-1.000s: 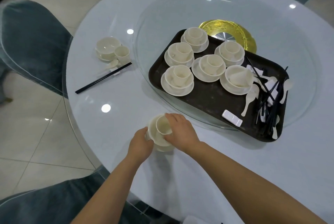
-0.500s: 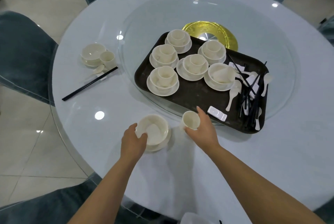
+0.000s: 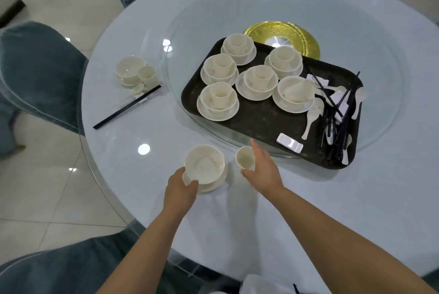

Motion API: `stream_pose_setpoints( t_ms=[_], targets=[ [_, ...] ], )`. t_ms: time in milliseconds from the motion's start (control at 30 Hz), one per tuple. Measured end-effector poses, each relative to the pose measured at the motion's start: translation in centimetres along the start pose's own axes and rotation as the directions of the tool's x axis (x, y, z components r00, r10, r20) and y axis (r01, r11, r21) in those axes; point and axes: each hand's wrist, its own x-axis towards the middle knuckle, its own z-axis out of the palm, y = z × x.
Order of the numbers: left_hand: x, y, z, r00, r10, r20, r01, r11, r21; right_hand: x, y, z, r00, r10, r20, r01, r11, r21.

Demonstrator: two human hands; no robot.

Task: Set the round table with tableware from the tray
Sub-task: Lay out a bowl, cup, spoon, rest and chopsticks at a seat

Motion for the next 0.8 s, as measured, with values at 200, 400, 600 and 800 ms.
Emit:
stream_pose_setpoints(
  t_ms=[200, 400, 600, 800],
  targets=[
    [-0.5, 0.4, -0.3, 0.996, 0.048, -0.071, -0.049, 0.999, -0.013, 0.0, 0.2, -0.2, 1.0, -0.008, 0.025, 0.008, 1.0, 0.003],
    [-0.8, 3.1, 0.3, 0.988, 0.112, -0.108, -0.113, 0.994, -0.004, -0.7, 0.6, -1.9, 0.999, -0.029, 0.027, 0.028, 0.999, 0.037],
    [-1.0, 6.9, 2.7, 0.982, 0.173, -0.075, -0.175, 0.985, -0.008, -1.4, 3.0, -5.7, 0.995, 0.014, -0.095, -0.007, 0.997, 0.083],
    [-0.9, 10.6, 5.9, 0.969, 0.248, -0.003, -0.248, 0.968, 0.05, -1.5, 5.9, -9.9, 0.967, 0.162, -0.194, -0.126, 0.975, 0.183]
  ],
)
